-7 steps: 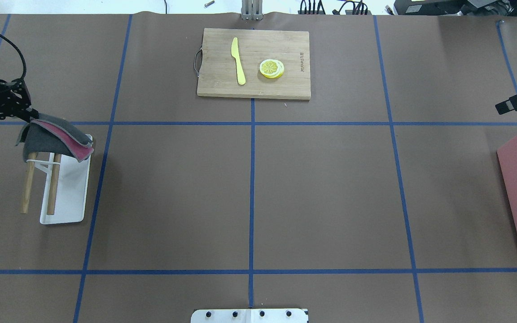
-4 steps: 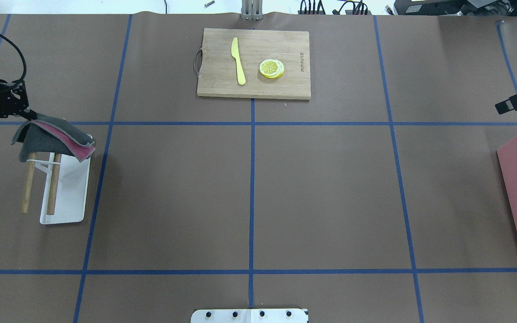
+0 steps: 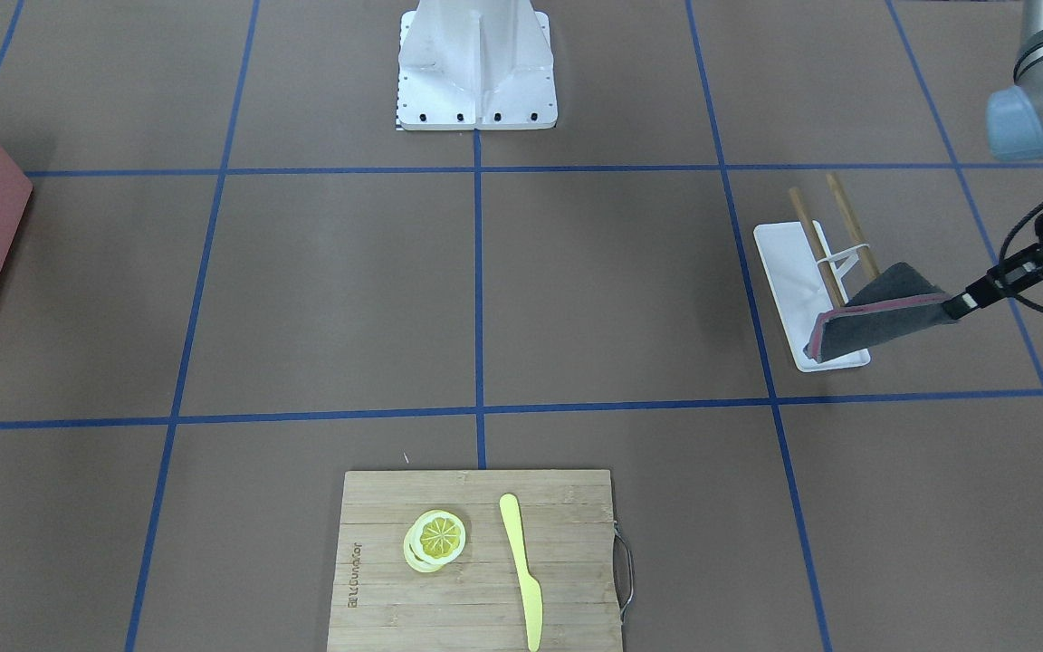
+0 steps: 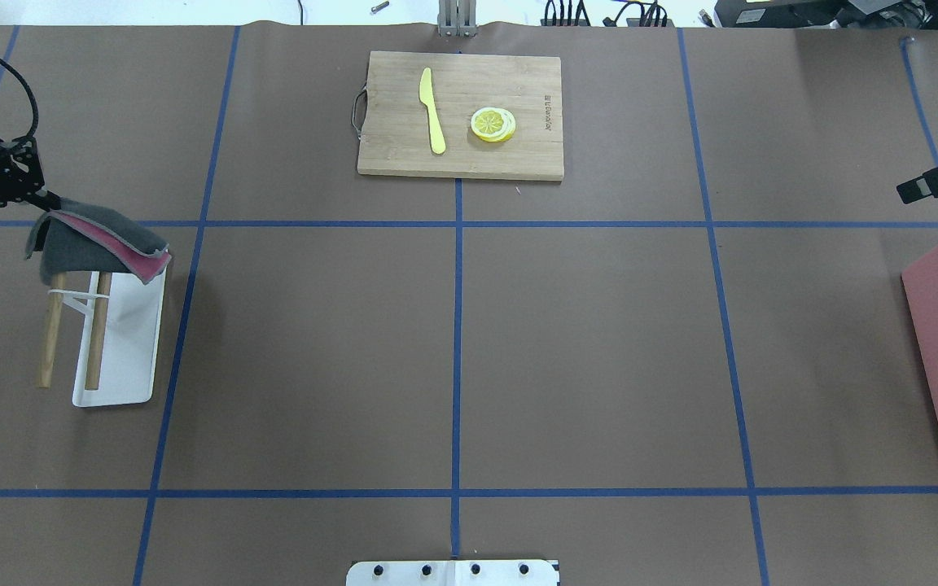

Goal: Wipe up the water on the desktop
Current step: 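Lift the towel toward the table center while the right gripper moves to meet it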

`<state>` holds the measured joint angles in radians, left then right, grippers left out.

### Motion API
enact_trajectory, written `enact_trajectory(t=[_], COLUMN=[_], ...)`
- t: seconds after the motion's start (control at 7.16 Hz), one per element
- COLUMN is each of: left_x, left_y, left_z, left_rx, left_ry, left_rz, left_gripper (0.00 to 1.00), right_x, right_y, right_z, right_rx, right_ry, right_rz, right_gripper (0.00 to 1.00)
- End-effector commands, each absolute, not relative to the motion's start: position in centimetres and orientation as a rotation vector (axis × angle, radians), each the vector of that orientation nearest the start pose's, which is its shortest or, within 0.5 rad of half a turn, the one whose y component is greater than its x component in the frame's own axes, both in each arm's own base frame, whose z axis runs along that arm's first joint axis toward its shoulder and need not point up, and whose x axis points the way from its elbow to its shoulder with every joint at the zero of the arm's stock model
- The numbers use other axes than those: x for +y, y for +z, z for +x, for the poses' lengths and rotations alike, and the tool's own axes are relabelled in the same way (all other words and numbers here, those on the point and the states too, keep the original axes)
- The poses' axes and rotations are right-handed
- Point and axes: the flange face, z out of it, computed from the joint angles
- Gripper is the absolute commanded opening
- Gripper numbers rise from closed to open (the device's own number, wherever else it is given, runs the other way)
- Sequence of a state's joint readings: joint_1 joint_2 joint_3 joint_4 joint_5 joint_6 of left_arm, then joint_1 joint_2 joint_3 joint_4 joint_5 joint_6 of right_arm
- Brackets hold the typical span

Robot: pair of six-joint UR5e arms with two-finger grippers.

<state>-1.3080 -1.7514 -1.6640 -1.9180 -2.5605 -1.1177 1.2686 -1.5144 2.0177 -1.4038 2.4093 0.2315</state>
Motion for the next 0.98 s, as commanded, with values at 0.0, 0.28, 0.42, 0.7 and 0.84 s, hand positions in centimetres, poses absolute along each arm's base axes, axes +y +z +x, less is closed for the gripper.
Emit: enact_trajectory(t=[0.0, 0.28, 0.42, 0.7, 0.84], left_x=[-54.9, -56.0, -57.0, -57.3, -56.8], left_y=[41.9, 34.0, 30.0, 24.4, 23.5], left_z=[6.1, 6.6, 8.2, 16.8, 20.6], left_rx=[1.147, 1.167, 1.183, 1.137, 1.100], left_ry=[-0.519, -0.691, -0.765, -0.866, -0.926], left_rz=[-0.228, -0.317, -0.369, -0.491, -0.530], left_gripper=[0.00, 0.00, 0.00, 0.00, 0.00], right_x=[-48.9, -48.6, -48.3, -45.8, -44.2], right_y=[38.1, 31.1, 28.0, 26.5, 25.7], right_z=[-11.1, -19.5, -23.7, -29.5, -32.0], right_rx=[-1.003, -1.074, -1.024, -1.046, -1.049], right_ry=[-0.409, -0.545, -0.581, -0.639, -0.619], right_rz=[0.429, 0.522, 0.610, 0.700, 0.744], right_gripper=[1.00, 1.00, 1.00, 1.00, 1.00])
